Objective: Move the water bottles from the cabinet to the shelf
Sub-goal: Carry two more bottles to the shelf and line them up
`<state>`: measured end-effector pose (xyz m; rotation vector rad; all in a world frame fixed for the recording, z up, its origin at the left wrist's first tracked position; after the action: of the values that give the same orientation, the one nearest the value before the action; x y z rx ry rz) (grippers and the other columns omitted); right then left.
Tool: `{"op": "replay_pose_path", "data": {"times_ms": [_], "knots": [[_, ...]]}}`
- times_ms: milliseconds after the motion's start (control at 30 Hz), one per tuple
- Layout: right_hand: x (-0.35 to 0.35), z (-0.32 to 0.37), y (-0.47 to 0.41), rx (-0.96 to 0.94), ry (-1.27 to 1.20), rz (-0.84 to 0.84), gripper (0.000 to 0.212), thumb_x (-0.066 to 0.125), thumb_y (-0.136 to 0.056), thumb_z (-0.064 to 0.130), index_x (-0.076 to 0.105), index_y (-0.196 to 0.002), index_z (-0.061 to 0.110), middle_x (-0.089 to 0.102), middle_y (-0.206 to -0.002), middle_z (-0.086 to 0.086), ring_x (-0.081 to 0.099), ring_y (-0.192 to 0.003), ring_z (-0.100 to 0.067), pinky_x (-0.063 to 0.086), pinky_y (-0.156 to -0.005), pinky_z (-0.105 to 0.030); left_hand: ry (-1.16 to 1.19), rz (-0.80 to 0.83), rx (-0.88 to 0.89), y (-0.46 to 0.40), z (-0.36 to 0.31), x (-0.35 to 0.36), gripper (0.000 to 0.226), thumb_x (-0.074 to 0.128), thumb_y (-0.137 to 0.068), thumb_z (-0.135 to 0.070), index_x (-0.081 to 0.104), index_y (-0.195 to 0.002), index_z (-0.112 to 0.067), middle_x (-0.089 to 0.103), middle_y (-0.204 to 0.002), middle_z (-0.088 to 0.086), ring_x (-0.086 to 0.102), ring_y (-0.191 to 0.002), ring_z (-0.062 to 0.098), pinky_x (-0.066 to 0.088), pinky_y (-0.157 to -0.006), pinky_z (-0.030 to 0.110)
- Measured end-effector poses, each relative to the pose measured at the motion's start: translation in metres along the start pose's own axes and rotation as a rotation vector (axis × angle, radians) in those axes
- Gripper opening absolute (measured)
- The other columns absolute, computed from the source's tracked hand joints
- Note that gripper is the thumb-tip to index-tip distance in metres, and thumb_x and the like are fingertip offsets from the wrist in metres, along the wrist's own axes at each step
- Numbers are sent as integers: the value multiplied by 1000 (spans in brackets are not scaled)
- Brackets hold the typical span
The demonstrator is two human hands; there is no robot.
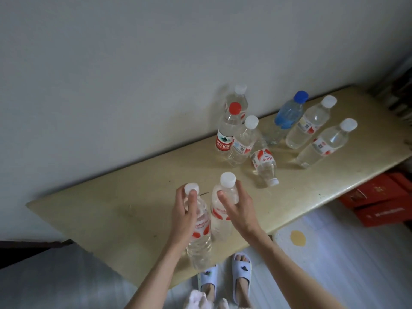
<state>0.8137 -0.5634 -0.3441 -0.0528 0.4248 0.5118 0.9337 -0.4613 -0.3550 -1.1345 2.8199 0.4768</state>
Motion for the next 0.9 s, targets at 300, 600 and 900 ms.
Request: {"op": "replay_pose_path", "data": {"times_ms": [300, 600, 900], "knots": [[-132, 18, 69, 2, 124, -303, 46, 50, -72, 64, 58, -97, 25, 67, -74, 4, 63, -69, -14, 52, -63, -37, -47, 236, 229, 39, -78, 70, 19, 46, -85, -49, 54, -93, -34, 64, -90, -8, 61, -74, -1, 46, -62, 8], [-293, -17, 228, 243, 161, -720, 27, 49, -66, 65, 51, -71, 39, 59, -57, 9, 52, -54, -8, 45, -56, -32, -158, 774, 351, 170, -113, 222, 30, 39, -80, -55, 54, -85, -30, 65, -84, -6, 62, -80, 3, 46, -72, 14], [-415, -58, 514, 522, 164, -1145, 35, 44, -61, 77, 49, -66, 43, 55, -54, 18, 47, -52, -5, 40, -58, -31, -253, 1282, 524, 434, -96, 369, 50, 33, -72, -75, 54, -95, -36, 65, -81, -4, 64, -82, 16, 51, -80, 42]]}}
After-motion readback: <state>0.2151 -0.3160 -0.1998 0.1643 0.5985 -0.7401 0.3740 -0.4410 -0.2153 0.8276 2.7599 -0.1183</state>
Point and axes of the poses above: each hand's wrist, its own y-axis away from the middle knuckle, its own x-axis out of the palm, z = x × y, the point moved 6 cm from there along -y, towards the middle knuckle
